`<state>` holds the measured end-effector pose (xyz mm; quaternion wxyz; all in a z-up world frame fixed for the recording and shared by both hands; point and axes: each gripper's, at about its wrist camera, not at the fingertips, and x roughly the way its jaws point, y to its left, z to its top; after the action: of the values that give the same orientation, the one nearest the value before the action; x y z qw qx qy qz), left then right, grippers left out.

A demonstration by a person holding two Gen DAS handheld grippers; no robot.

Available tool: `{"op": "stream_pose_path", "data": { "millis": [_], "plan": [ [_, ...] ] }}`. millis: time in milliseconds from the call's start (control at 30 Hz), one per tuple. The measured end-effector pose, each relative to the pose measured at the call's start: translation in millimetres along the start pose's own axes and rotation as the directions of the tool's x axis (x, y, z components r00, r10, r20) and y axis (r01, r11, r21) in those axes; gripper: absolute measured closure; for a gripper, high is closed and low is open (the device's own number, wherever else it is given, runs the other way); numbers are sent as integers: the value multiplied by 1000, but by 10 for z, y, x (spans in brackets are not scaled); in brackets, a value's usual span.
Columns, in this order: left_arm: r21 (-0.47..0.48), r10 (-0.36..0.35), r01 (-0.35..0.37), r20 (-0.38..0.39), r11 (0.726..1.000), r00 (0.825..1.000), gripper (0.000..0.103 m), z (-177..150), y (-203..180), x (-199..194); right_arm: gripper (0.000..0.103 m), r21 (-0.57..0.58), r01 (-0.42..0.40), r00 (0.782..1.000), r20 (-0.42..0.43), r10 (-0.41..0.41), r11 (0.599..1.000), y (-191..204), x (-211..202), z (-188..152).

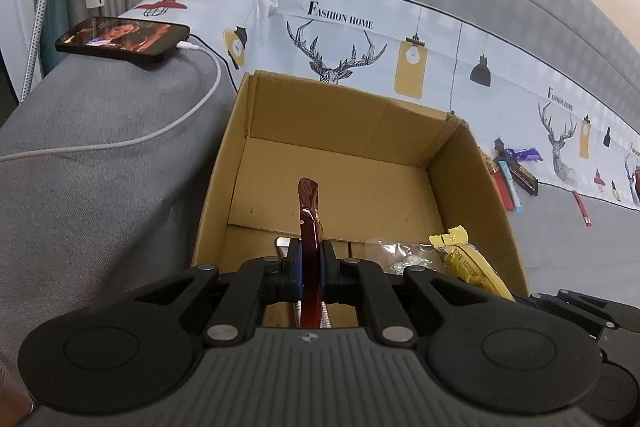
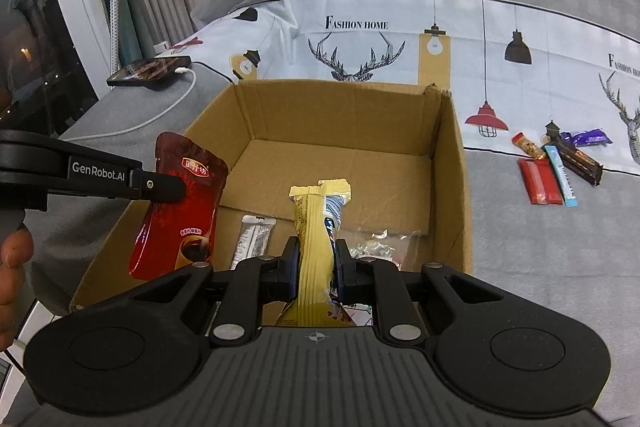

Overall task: Organize snacks
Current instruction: 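Lower the red coffee pouch and yellow bar down into the box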

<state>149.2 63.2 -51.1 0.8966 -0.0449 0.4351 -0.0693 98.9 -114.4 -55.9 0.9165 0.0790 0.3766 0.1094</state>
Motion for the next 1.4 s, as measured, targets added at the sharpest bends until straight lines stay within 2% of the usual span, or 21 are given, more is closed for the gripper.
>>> {"op": "stream_pose_path", "data": {
  "millis": [1400],
  "plan": [
    [0, 13, -13, -56, 1000, 998, 95, -2, 12, 296, 84, 20, 1, 999, -42, 0, 1000, -35, 277, 6]
  ]
}}
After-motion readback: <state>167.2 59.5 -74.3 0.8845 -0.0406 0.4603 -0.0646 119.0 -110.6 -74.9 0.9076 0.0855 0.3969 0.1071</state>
